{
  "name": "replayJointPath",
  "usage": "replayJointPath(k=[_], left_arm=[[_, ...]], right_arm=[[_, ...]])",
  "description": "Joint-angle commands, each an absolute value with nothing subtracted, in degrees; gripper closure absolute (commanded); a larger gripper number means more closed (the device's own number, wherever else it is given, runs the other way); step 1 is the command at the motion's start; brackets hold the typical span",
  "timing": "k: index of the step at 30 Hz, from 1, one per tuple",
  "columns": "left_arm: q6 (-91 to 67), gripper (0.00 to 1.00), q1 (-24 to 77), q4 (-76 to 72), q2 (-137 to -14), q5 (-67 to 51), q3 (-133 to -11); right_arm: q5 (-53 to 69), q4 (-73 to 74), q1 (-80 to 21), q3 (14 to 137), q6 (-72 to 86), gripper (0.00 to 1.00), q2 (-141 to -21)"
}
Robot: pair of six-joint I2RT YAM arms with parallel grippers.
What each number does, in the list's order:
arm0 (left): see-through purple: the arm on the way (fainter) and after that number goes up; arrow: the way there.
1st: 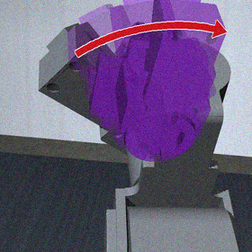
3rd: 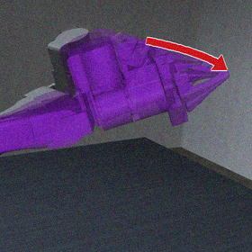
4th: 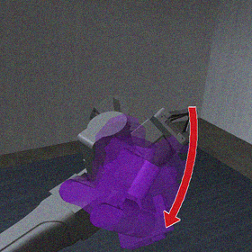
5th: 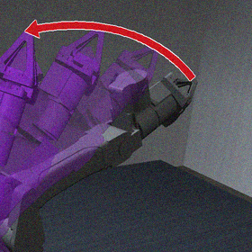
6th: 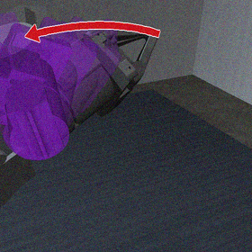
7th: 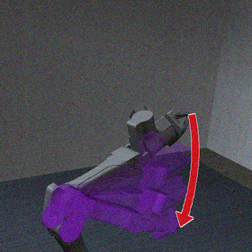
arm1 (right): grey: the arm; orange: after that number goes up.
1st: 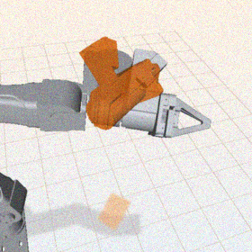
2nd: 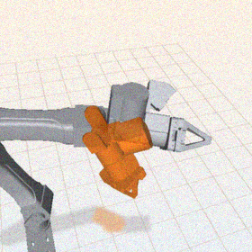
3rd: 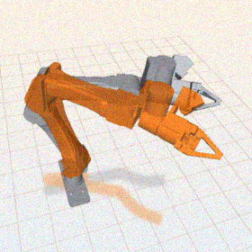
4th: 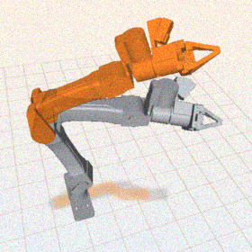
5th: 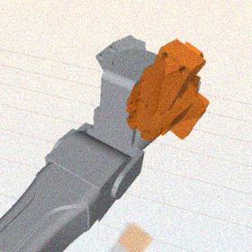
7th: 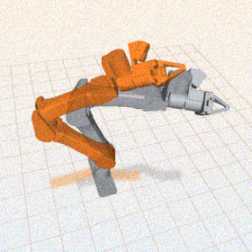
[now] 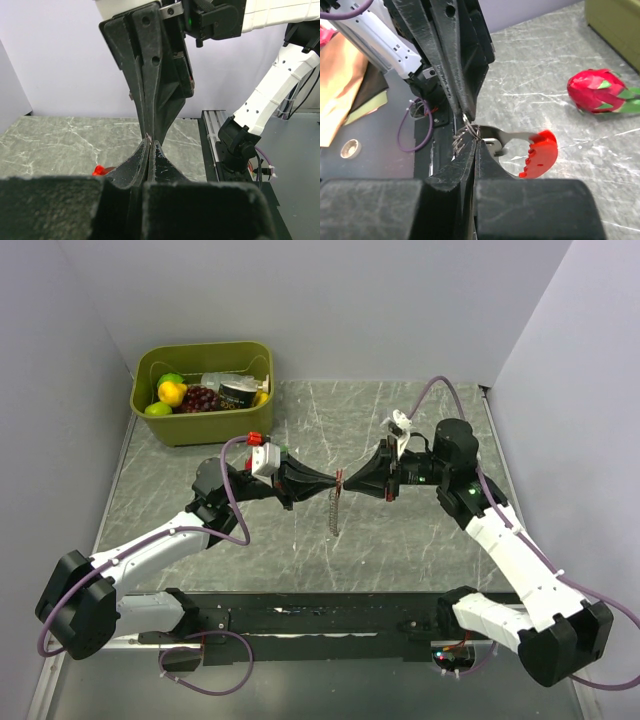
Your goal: Put the keys on the keyring
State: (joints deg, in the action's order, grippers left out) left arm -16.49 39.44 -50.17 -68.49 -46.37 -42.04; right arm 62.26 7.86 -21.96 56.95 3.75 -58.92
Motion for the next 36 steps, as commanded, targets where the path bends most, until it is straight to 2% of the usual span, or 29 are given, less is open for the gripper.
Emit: replayJointPath(k=[1, 33, 34, 36], left_arm=[[-17.6, 0.99, 39.7, -55.5, -68.3, -47.0, -44.4], [-16.1, 0.99, 39.8, -53.4, -67.4, -48.0, -44.9], [-15.8, 0.99, 39.8, -53.3, -67.3, -48.0, -44.8], [-15.3, 0.99, 39.8, -52.0, -67.0, -47.9, -44.8]], right_arm=[[62.0, 5.2, -21.8, 57.0, 4.2, 1.00, -59.4], [61.2, 9.8, -23.3, 56.5, 0.6, 1.00, -58.8], [60.6, 9.8, -23.2, 56.7, 0.5, 0.90, -58.5], [59.7, 9.6, -23.3, 56.8, 0.5, 0.79, -56.4]])
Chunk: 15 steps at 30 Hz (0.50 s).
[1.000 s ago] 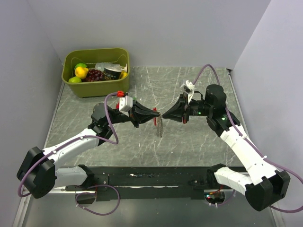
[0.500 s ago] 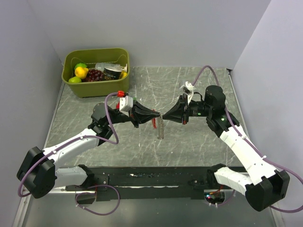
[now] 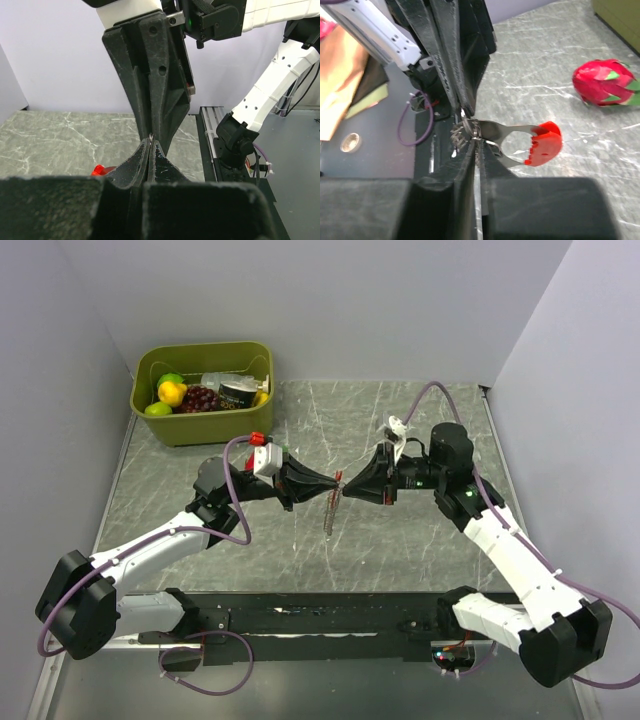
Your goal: Put the keys on the keyring
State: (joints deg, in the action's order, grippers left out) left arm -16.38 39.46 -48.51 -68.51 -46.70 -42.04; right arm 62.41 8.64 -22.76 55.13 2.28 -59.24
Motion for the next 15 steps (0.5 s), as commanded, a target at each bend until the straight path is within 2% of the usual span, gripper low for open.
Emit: replayJointPath(k=[1, 6, 9, 12, 15], left_arm=[[-14.7, 0.99, 39.9, -51.4, -67.0, -47.8, -44.9], [-13.9, 0.99, 39.9, -50.0, -66.4, -48.3, -44.9], [-13.9, 0.99, 39.9, -49.9, -66.4, -49.0, -45.0], [-14.1, 0.99, 40.2, -50.0, -66.6, -49.1, -45.3], [-14.4, 0.99, 40.3, -50.6, -66.9, -49.5, -45.6]], right_arm=[[58.4, 9.3, -23.1, 56.9, 0.4, 0.69, -55.6], [55.3, 8.5, -23.1, 57.7, 0.7, 0.44, -51.2], [56.5, 6.1, -23.0, 57.7, 2.9, 0.35, -50.4], [57.7, 4.0, -23.1, 57.6, 4.4, 0.32, -51.1], [59.2, 2.5, -23.1, 57.4, 5.3, 0.36, -52.5]])
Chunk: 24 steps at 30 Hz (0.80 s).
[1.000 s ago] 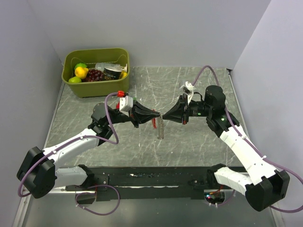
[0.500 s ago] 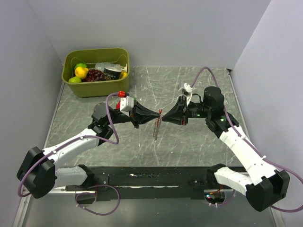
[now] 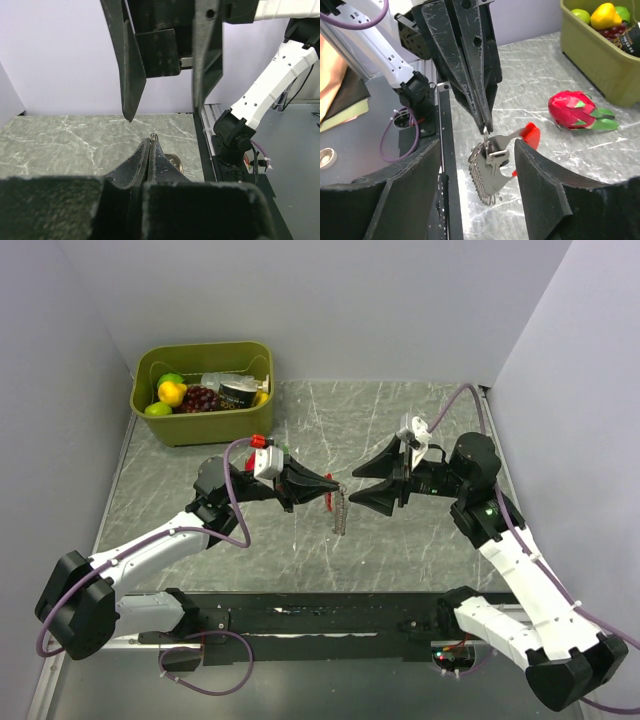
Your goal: Put the keys on the keyring
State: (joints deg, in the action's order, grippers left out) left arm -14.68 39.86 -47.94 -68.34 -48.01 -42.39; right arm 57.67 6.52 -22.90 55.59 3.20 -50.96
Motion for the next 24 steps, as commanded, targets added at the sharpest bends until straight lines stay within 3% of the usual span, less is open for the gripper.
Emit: replayJointPath(k=[1, 10, 12, 14, 17, 24], left_arm=[[-14.5, 0.99, 40.4, -51.1, -66.9, -49.7, -45.7], [-14.5, 0.99, 41.1, -51.0, -66.8, -50.0, -46.3], [-14.4, 0.99, 41.2, -50.8, -66.8, -50.2, -46.5], [-14.4, 0.99, 41.2, -50.8, -66.8, -50.4, -46.7], [-14.3, 0.99, 41.3, -50.5, -66.6, -50.6, -46.7], [-10.4, 0.99, 41.3, -42.9, -66.6, -51.4, -49.4]], right_arm=[[59.3, 2.0, -23.2, 57.2, 5.4, 0.37, -52.8], [59.4, 1.5, -24.0, 57.2, 5.6, 0.49, -55.5], [59.5, 1.5, -24.1, 57.4, 5.7, 0.58, -56.2], [59.5, 2.3, -24.0, 57.9, 5.5, 0.80, -56.8], [59.6, 3.8, -24.2, 58.9, 5.0, 0.99, -57.3], [58.3, 10.0, -24.0, 61.9, 0.4, 1.00, -57.5]])
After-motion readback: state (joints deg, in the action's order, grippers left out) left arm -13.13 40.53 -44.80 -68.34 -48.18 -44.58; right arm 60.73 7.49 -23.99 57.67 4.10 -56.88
